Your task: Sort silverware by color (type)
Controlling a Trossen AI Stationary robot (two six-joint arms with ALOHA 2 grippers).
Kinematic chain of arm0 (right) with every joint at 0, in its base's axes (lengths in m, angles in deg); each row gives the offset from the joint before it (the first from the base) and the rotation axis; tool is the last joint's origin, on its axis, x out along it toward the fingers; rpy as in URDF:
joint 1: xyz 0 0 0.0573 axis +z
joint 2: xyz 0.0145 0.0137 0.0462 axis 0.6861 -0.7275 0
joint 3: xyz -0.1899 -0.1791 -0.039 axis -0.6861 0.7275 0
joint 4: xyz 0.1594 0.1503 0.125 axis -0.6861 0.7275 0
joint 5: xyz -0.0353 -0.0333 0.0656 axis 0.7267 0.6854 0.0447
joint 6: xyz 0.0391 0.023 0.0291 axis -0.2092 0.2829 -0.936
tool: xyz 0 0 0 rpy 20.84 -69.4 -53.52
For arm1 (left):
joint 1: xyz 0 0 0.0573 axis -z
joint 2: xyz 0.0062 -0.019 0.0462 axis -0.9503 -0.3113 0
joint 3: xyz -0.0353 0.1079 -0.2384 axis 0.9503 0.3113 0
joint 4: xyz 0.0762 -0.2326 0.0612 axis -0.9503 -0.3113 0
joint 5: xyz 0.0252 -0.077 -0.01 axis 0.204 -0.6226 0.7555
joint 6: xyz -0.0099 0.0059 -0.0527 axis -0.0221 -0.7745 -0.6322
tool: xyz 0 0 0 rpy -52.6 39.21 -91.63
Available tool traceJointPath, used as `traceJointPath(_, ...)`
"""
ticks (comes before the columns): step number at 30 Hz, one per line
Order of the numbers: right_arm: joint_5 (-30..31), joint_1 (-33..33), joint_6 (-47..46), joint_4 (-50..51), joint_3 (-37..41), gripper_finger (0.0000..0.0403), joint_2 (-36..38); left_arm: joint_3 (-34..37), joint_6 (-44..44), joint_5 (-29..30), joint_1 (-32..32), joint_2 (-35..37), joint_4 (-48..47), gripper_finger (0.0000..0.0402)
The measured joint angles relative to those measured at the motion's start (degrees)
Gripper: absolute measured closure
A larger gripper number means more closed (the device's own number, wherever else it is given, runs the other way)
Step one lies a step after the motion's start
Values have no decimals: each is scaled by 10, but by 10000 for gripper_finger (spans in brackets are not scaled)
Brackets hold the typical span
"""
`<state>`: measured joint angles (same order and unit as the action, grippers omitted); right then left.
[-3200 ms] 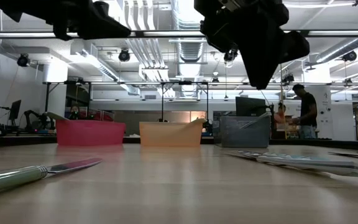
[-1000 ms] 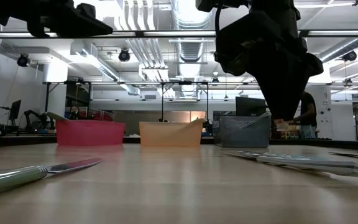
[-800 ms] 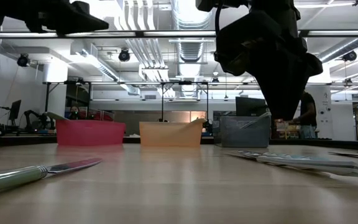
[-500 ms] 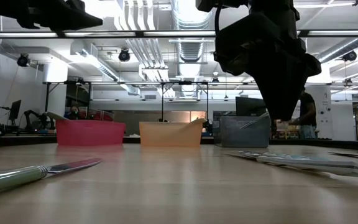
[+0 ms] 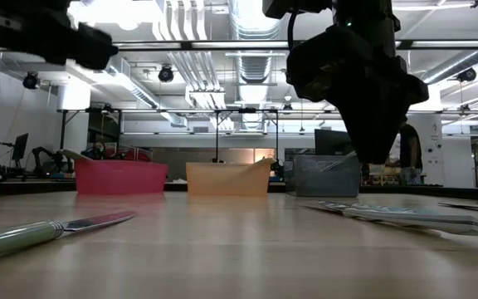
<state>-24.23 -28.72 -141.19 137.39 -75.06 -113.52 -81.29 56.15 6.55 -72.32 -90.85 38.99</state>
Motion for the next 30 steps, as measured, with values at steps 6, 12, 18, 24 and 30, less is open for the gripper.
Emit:
traceJointPath(6, 24, -7, -11, -43, 36, 282, 0, 67, -58, 0, 0, 16, 77, 331)
traceJointPath(12, 23, -8, -25, -103, 87, 282, 0, 96, -48, 0, 0, 22, 100, 331)
traceJointPath(18, 23, -8, -44, -124, 119, 282, -1, 128, -42, 0, 0, 21, 143, 331)
traceJointPath(24, 23, -10, -42, -124, 123, 282, -1, 164, -53, -25, 0, 20, 198, 331)
traceJointPath(30, 24, -12, -33, -126, 123, 282, -1, 164, -56, -26, 0, 20, 202, 331)
